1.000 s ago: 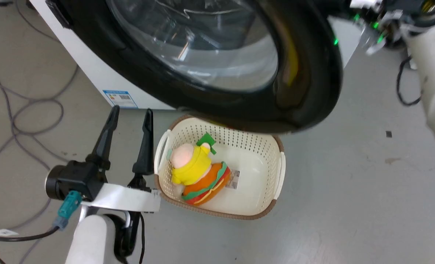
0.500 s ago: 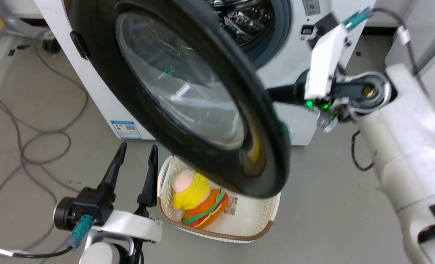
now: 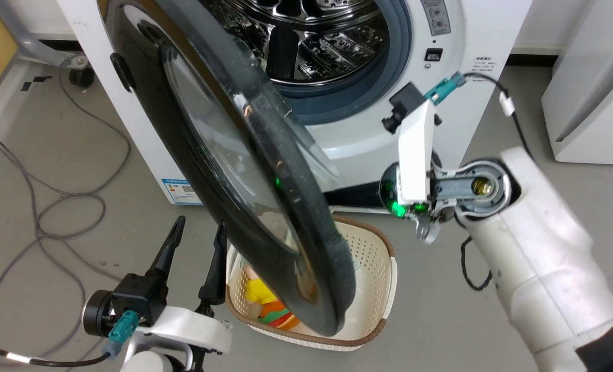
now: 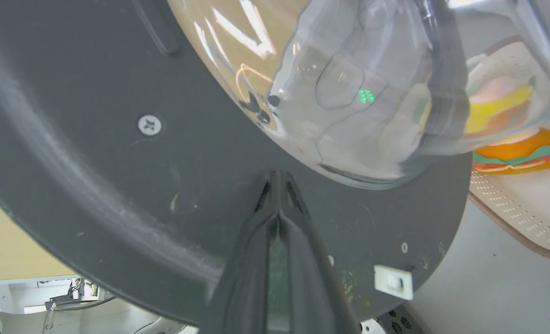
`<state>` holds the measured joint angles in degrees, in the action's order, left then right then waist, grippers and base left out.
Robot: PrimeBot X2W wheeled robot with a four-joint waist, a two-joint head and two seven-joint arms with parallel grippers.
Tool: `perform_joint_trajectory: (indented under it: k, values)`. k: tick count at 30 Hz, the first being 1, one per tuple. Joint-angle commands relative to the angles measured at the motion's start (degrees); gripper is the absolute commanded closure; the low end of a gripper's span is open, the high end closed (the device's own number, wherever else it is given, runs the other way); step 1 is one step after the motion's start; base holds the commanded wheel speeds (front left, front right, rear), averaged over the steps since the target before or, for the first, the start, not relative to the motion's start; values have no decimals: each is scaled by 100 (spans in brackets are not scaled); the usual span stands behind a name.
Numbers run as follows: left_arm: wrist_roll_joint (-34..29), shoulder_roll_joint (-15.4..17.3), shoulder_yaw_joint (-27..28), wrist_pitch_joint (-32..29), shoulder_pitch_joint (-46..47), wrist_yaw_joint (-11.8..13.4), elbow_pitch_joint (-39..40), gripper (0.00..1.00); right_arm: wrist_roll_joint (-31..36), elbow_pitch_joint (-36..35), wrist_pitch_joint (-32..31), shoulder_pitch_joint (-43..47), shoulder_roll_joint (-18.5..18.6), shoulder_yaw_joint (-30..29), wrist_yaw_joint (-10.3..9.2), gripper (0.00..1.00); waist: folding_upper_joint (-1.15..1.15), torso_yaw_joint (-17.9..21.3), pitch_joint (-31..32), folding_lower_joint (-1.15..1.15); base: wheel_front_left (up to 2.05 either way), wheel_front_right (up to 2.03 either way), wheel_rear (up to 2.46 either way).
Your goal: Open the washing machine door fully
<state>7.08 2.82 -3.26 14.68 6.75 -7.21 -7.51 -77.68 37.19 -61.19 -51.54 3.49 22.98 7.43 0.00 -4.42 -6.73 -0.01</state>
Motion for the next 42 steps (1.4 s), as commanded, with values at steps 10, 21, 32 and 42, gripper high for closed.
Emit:
perform_joint_trajectory:
  k: [10, 21, 32, 42]
  values:
    - [57, 6, -90, 32, -96, 74, -134, 0, -152, -974, 1134, 1104, -59, -142, 6, 77, 0, -47, 150, 1, 0, 0, 0]
    - [61, 6, -91, 32, -205, 102, -283, 0, -515, -1759, 3734, 2747, -60, -985, 6, 0, 0, 41, 368, 1, 0, 0, 0]
    - [98, 6, -87, 32, -332, 166, -416, 0, -542, -2180, 6442, 4466, -61, -1310, 6, 0, 0, 116, 558, 1, 0, 0, 0]
    - [114, 6, -60, 32, -410, 197, -452, 0, 2642, -2125, 7599, 4937, 20, -2321, 6, 0, 0, 247, 617, 1, 0, 0, 0]
